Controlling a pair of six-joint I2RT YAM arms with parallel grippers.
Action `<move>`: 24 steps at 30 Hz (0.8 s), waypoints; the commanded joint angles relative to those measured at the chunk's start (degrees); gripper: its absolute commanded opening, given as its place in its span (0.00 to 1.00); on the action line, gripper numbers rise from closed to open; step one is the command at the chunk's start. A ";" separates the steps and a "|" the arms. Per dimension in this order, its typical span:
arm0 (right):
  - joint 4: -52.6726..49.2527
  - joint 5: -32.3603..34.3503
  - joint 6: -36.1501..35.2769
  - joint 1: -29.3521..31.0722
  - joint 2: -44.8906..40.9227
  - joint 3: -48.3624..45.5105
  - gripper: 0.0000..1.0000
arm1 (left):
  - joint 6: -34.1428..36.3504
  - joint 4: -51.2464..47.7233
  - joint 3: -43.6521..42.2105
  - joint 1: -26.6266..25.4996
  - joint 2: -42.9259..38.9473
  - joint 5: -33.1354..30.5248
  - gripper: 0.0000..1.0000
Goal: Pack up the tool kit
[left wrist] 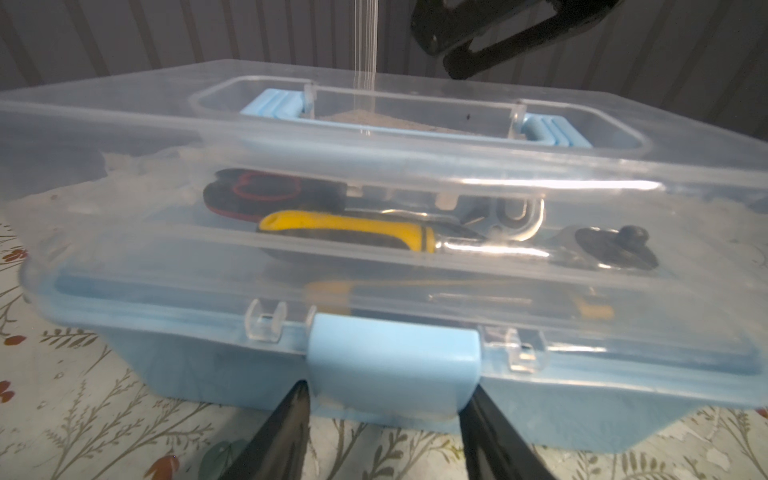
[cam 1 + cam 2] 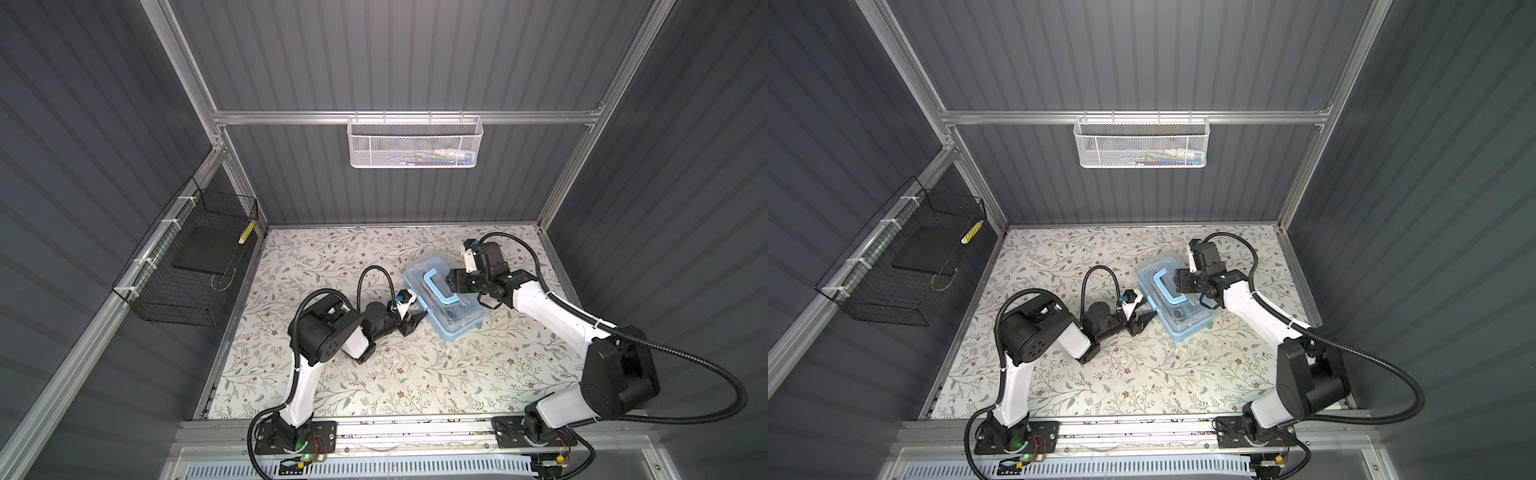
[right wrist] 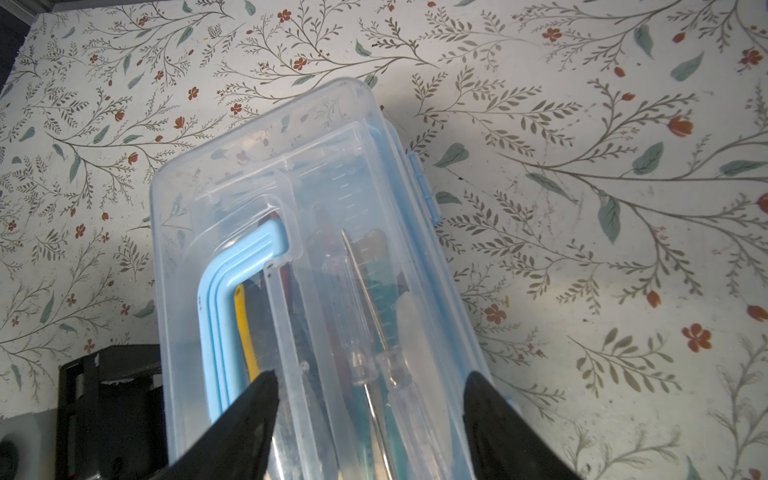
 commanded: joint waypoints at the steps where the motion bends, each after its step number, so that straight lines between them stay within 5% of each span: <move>1: -3.31 -1.77 0.51 -0.14 0.71 -0.63 0.72 | 0.06 0.37 0.63 -0.11 0.56 0.81 0.55; 10: -3.32 -1.97 0.60 -0.16 0.71 -0.63 0.72 | 0.26 0.14 0.57 -0.11 0.01 0.71 0.43; 24: -3.31 -2.23 0.52 -0.22 0.84 -0.97 0.70 | 1.68 -7.25 -0.03 -0.11 -5.81 -0.82 0.38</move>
